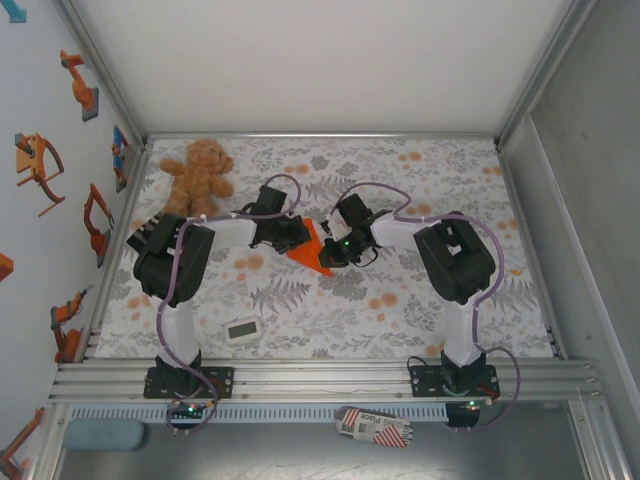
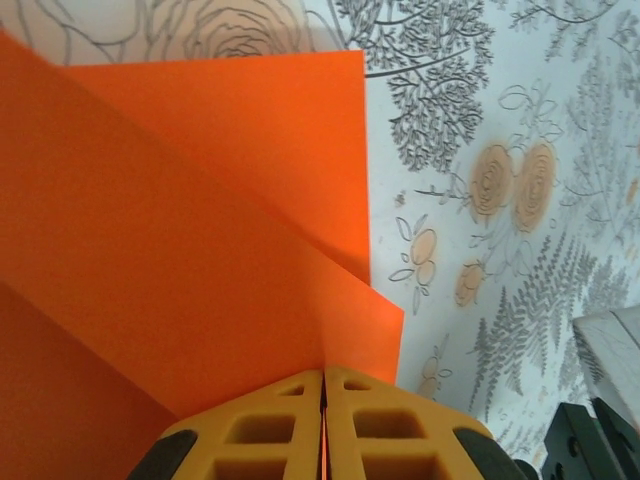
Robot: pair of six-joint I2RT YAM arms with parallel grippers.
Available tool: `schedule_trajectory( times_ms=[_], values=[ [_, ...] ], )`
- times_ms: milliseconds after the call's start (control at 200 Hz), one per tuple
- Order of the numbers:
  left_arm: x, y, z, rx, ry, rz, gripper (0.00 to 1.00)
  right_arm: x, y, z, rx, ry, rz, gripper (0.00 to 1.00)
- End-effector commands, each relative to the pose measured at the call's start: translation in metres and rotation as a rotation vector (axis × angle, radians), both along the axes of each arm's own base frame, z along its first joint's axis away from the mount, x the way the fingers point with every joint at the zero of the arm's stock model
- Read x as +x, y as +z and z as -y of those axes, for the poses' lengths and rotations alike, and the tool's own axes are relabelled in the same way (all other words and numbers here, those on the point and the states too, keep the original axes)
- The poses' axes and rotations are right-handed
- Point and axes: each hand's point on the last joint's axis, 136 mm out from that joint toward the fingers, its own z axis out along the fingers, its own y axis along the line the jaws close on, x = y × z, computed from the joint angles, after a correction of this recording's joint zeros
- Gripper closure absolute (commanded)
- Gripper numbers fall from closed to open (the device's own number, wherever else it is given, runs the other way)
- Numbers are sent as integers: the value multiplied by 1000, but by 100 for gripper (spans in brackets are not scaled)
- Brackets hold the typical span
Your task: Fold a paper plane with a square sheet of paper (pick it up from the middle)
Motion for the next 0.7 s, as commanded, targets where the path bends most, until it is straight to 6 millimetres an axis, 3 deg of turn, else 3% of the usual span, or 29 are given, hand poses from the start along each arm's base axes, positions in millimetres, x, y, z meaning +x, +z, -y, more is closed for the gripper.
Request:
schedule_trajectory(
  times_ms=[0,85,195,330,691],
  values=[
    [1,-14,-12,69,19,-30,92,-34,-50,35,-197,-13,-135,100],
    [-3,-23,-18,90,25,-51,92,-28,-33,22,-120,-12,-113,99],
    [-8,-35,-23,114,29,-74,93,-13,10,-2,42,-21,-34,96],
    [-12,-43,-28,139,25,-84,93,5,49,-12,121,-42,72,95],
    [-15,-50,-33,169,21,-102,93,17,26,-14,63,-55,46,97]
  ],
)
